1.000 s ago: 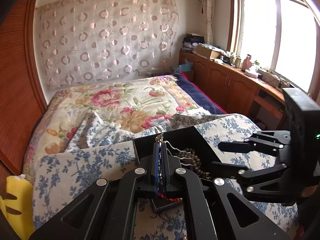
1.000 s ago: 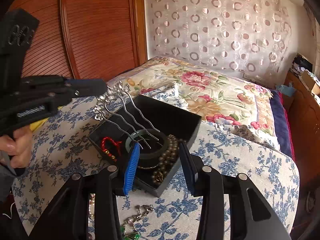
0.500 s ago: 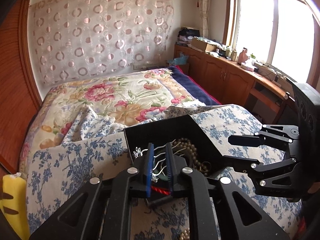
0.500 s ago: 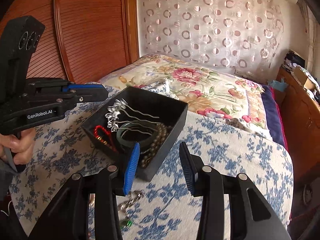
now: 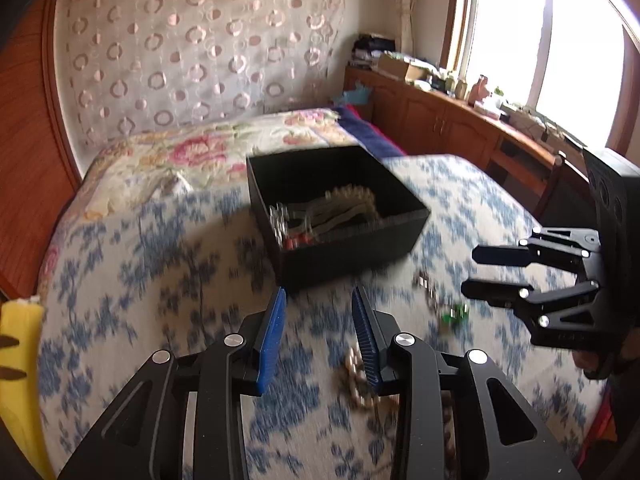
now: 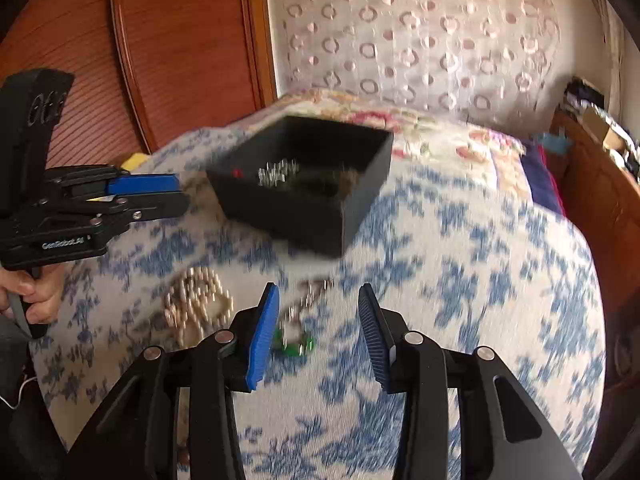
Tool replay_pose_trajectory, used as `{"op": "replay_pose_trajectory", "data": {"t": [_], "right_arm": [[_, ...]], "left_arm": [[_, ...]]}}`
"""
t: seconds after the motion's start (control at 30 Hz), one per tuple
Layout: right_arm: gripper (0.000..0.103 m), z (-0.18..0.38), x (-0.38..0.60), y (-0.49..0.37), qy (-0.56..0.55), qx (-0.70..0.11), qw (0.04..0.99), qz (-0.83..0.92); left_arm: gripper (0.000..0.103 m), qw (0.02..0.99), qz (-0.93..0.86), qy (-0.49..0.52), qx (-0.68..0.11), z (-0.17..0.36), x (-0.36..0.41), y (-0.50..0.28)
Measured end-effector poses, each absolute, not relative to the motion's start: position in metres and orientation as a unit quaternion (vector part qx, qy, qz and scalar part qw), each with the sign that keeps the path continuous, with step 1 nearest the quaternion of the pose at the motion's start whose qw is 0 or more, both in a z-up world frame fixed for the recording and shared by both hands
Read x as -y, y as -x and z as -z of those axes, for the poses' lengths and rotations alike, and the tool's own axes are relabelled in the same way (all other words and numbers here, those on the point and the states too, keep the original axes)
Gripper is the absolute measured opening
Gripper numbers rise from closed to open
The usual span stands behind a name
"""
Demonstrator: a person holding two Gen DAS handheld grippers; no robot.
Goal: Organize jewelry
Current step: 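Move the left tool to the pearl necklace while the right tool reaches the green pendant chain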
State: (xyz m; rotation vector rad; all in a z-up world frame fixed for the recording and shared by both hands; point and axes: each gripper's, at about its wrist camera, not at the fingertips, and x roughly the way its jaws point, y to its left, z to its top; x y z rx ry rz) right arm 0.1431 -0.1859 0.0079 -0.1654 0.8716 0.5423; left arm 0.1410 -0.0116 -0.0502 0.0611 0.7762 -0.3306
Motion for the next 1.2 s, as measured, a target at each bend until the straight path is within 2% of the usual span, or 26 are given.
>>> {"op": "replay_pose_trajectory", "data": {"t": [0.1, 0.17, 0.27, 0.8, 1.0, 1.2], "right_arm": [[0.044, 0.000, 0.186, -0.142, 0.084, -0.422, 0.865, -0.256], [0.031, 0.003, 0.187, -0.144, 0.085, -0.425, 0.864, -0.257], [0.025, 0.007, 0.185, -0.151, 0.078, -0.431, 0.860, -0.262], [0.025, 0.005, 0.177, -0.138, 0.090, -0.428, 0.855, -0.278], [0.025, 0.013, 0.166, -0.132, 0.128, -0.428, 0.850, -0.277], [0.017, 0.012, 0.159, -0.123, 0.154, -0.422, 0.843, -0.295]], "left_arm": [[0.032, 0.906, 0.163, -0.032, -0.389, 0.061, 0.013, -0.136], [0.032, 0.903, 0.163, -0.032, -0.396, 0.067, 0.013, -0.134], [0.032, 0.902, 0.161, -0.031, -0.400, 0.072, 0.013, -0.131], [0.032, 0.897, 0.151, -0.033, -0.414, 0.085, 0.013, -0.115], [0.033, 0.896, 0.148, -0.041, -0.417, 0.088, 0.016, -0.115], [0.034, 0.896, 0.147, -0.045, -0.416, 0.088, 0.017, -0.115]]}}
